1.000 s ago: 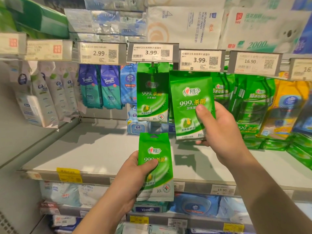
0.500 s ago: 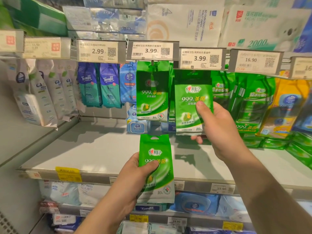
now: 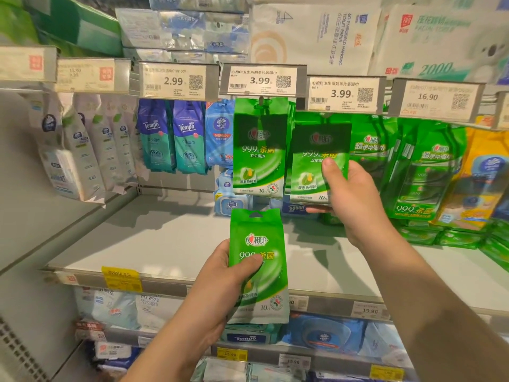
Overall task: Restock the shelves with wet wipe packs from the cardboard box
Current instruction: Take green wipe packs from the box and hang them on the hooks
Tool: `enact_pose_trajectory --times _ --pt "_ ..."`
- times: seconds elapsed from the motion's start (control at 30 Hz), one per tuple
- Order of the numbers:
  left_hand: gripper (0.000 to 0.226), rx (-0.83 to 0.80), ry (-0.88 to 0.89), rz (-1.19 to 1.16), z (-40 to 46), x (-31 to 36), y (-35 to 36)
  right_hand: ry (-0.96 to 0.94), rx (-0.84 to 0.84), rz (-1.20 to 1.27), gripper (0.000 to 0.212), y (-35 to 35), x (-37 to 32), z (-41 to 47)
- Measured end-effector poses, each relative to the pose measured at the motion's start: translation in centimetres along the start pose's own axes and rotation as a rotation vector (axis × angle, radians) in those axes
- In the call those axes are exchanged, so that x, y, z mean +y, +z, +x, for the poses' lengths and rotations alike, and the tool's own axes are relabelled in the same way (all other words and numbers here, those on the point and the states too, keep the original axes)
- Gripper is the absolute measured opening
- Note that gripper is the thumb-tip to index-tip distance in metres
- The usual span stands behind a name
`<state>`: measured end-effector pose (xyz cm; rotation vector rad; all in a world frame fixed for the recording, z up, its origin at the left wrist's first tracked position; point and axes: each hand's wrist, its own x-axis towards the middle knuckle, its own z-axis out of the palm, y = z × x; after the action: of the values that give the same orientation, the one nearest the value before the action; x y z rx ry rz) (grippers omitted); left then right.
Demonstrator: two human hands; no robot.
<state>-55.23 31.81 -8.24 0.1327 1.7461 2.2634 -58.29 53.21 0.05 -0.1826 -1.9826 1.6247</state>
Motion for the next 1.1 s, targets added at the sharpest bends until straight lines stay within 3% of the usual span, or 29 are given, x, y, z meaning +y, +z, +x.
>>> enact_pose_trajectory --times 0.07,0.13,0.17,0.3,0.57,0.83,1.0,1.1 --pt "0.029 -0.01 0.012 -0.012 0.0 0.2 -0.1 -0.015 0.036 -0.136 0.085 -0.2 0.2 0.3" --pt "0.03 -0.03 0.021 -0.017 -0.1 0.3 -0.1 -0.004 0.048 -0.189 0.105 -0.3 0.3 0.3" --pt "0.031 -0.042 0.026 -0.016 -0.2 0.4 -0.1 -0.002 0.052 -0.179 0.103 -0.4 0.3 0.2" --pt "0.031 -0.075 0.048 0.005 -0.4 0.5 0.1 0.013 0.024 -0.087 0.063 -0.9 0.8 0.0" --pt "0.031 -0.161 0.125 -0.021 -0.6 1.2 0.9 0.119 -0.091 -0.054 0.036 -1.9 2.3 -1.7" --pt "0.041 -0.21 0.2 -0.056 -0.4 2.4 1.7 0.25 -0.214 -0.152 0.04 -3.0 4.9 -3.6" --pt "0.038 -0.214 0.236 -0.116 0.0 3.1 2.7 0.141 -0.383 0.026 0.051 -2.9 3.5 -6.3" --pt "0.033 -0.213 0.254 -0.135 0.3 3.5 3.5 0.099 -0.503 -0.023 0.064 -2.8 2.5 -7.6"
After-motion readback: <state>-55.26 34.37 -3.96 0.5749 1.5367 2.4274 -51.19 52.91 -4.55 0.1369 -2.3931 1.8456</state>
